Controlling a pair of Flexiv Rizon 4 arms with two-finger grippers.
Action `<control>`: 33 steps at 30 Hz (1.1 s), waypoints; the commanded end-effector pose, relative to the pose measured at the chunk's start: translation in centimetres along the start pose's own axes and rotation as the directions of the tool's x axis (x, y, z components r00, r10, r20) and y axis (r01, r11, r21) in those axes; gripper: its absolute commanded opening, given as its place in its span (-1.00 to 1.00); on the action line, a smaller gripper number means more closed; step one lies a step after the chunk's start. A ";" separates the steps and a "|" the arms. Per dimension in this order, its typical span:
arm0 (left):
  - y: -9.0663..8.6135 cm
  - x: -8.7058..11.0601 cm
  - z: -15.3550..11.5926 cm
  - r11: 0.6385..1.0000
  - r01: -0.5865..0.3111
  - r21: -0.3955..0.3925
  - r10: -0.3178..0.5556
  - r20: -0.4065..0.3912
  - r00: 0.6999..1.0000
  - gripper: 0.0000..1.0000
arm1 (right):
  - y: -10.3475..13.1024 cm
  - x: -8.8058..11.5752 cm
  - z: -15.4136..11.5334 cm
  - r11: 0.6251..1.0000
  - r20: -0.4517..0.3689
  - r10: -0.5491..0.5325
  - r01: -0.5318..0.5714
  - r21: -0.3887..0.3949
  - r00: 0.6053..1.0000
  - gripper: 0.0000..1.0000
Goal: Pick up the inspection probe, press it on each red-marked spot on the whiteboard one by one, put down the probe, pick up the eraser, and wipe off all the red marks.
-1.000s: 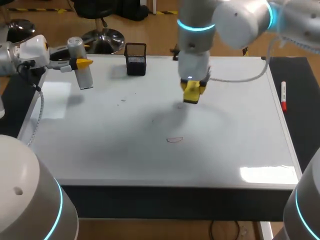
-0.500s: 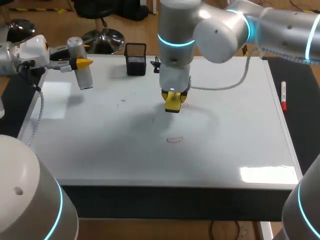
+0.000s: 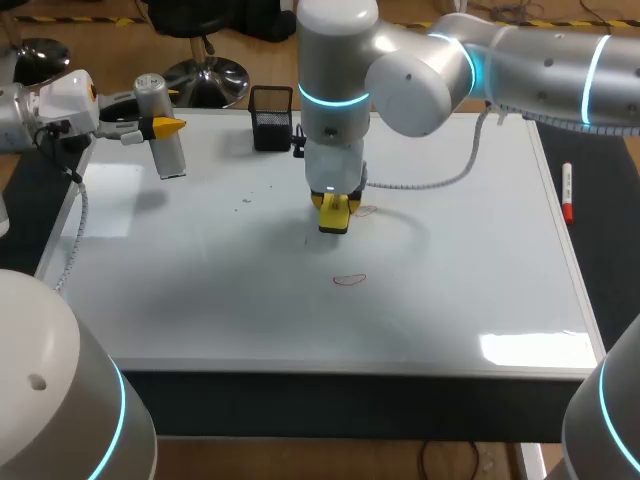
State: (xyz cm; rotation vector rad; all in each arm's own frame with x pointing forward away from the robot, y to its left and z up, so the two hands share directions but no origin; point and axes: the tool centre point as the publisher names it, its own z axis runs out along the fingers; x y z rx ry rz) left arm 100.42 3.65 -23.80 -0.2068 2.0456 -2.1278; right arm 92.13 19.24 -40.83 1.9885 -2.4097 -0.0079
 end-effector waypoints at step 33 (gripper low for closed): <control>-0.1 0.2 0.0 1.000 -0.002 0.000 0.002 0.005 1.000 -1.00 | -1.4 4.8 4.1 0.995 -0.014 0.077 -0.078 -0.070 0.997 -1.00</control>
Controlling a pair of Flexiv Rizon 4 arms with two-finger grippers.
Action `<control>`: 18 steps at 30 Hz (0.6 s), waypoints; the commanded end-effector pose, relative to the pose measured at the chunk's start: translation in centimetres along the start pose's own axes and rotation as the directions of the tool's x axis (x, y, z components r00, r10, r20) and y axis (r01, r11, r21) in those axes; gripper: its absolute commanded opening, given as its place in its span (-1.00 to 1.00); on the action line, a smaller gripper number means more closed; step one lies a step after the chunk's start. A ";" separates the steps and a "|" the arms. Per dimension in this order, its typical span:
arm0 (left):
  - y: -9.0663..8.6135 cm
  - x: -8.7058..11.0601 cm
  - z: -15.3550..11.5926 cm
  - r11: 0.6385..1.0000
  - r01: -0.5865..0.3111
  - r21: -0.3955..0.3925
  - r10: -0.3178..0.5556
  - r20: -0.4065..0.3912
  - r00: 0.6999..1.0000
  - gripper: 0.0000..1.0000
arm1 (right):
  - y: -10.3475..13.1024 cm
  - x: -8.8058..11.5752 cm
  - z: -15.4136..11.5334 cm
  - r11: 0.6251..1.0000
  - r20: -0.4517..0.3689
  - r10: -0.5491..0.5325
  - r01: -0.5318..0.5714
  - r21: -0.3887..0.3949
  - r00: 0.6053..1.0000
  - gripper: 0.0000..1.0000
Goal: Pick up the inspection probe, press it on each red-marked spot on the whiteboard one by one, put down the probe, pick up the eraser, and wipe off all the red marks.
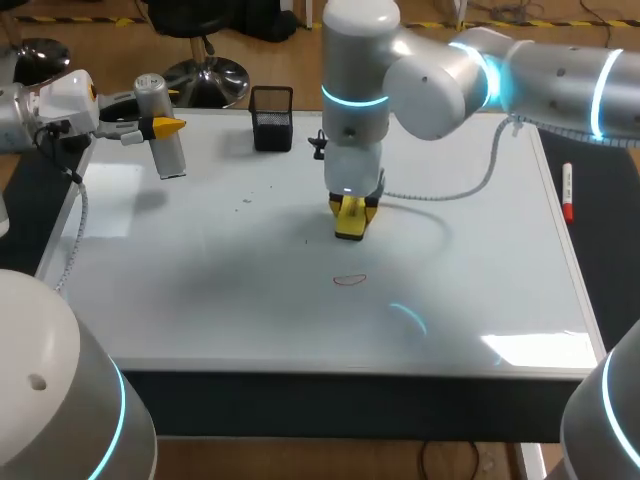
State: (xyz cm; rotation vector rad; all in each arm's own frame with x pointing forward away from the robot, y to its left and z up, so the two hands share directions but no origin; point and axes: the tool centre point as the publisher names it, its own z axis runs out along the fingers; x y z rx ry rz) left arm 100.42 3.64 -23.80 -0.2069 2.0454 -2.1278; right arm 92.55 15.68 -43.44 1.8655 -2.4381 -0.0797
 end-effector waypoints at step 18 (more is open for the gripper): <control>-0.1 0.2 0.0 1.000 -0.002 -0.001 0.002 0.005 1.000 -1.00 | -1.0 5.6 1.9 0.997 -0.033 0.076 -0.076 -0.004 0.997 -1.00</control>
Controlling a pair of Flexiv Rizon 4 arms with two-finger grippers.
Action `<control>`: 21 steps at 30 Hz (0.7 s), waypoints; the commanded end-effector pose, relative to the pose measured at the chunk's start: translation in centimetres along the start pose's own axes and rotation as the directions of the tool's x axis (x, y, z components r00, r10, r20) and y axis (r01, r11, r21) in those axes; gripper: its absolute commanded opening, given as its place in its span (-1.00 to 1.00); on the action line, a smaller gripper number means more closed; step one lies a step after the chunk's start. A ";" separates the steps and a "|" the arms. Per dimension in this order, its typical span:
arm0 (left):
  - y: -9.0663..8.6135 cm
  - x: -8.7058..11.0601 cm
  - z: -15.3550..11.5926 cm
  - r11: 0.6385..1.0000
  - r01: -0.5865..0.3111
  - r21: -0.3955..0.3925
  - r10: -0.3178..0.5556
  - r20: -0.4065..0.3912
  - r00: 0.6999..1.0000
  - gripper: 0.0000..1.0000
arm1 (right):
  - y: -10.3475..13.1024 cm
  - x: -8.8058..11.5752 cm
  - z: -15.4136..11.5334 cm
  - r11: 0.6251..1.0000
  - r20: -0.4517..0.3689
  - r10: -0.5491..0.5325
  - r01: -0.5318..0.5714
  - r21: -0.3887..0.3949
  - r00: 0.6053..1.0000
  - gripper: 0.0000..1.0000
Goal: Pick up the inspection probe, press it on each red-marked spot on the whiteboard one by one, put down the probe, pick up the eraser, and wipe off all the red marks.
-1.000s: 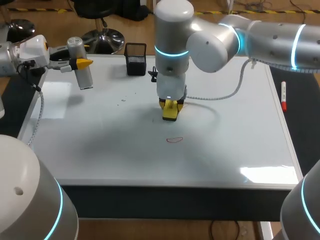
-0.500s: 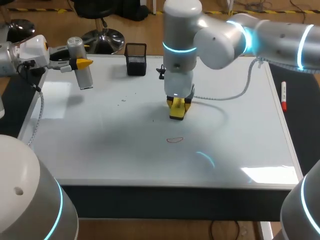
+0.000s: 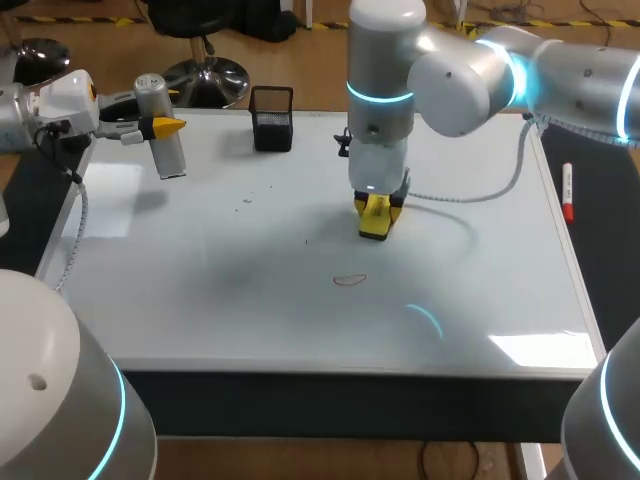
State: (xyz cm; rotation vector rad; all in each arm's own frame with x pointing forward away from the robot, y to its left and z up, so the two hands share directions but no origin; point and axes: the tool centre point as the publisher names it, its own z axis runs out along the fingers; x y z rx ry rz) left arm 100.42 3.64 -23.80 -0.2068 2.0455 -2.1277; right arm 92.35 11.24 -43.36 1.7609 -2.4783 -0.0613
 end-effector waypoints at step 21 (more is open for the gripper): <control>-0.1 0.2 0.0 1.000 -0.002 -0.001 0.002 0.005 1.000 -1.00 | -0.9 2.9 -6.3 0.993 0.051 0.012 -0.018 0.117 0.999 -1.00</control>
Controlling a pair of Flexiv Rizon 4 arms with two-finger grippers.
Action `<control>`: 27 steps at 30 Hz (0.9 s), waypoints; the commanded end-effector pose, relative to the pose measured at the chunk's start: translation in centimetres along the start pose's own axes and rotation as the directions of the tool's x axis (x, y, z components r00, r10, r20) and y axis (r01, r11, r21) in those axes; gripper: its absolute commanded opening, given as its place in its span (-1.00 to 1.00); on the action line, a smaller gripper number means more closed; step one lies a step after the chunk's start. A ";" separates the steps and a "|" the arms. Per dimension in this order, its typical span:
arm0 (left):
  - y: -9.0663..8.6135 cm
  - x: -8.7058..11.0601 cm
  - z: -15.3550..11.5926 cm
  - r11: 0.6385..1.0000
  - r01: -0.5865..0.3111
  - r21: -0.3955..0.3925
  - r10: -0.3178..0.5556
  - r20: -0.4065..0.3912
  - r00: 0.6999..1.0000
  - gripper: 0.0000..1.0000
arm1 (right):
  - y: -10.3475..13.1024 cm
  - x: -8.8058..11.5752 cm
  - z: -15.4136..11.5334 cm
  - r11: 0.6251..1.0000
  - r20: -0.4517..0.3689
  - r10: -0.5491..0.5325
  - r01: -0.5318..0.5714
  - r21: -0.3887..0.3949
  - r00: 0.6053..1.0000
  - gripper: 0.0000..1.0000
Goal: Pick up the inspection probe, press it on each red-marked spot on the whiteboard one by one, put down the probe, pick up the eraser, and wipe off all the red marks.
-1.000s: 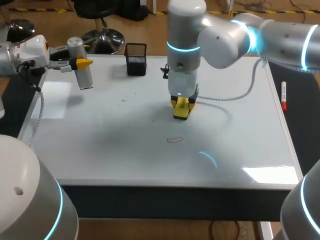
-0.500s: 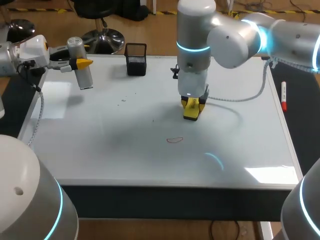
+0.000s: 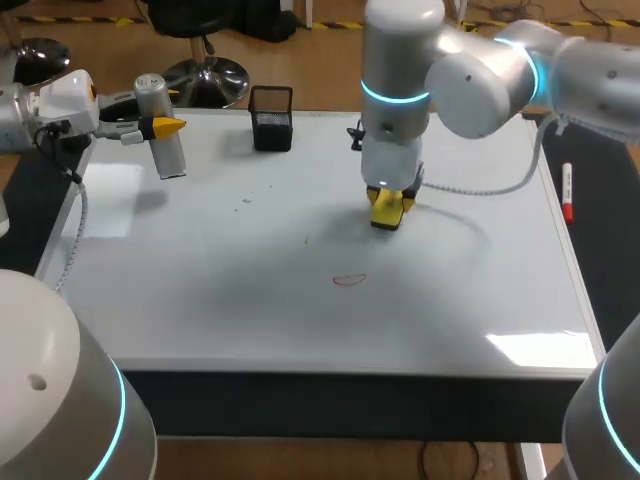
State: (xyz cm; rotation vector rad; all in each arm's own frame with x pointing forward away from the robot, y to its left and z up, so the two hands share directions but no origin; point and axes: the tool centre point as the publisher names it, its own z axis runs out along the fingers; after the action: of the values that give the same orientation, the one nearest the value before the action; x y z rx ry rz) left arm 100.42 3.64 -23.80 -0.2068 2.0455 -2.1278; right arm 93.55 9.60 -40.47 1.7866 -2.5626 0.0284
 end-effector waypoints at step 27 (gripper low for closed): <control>-0.1 0.2 0.0 1.000 -0.002 -0.001 0.002 0.005 1.000 -1.00 | -12.2 11.5 -4.1 0.976 -0.018 0.216 -0.216 0.009 0.976 -1.00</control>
State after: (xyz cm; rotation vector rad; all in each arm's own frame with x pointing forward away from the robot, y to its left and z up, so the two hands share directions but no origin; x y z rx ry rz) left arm 100.42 3.65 -23.80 -0.2070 2.0454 -2.1276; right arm 100.01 -4.31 -35.58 1.5037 -2.7374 0.1005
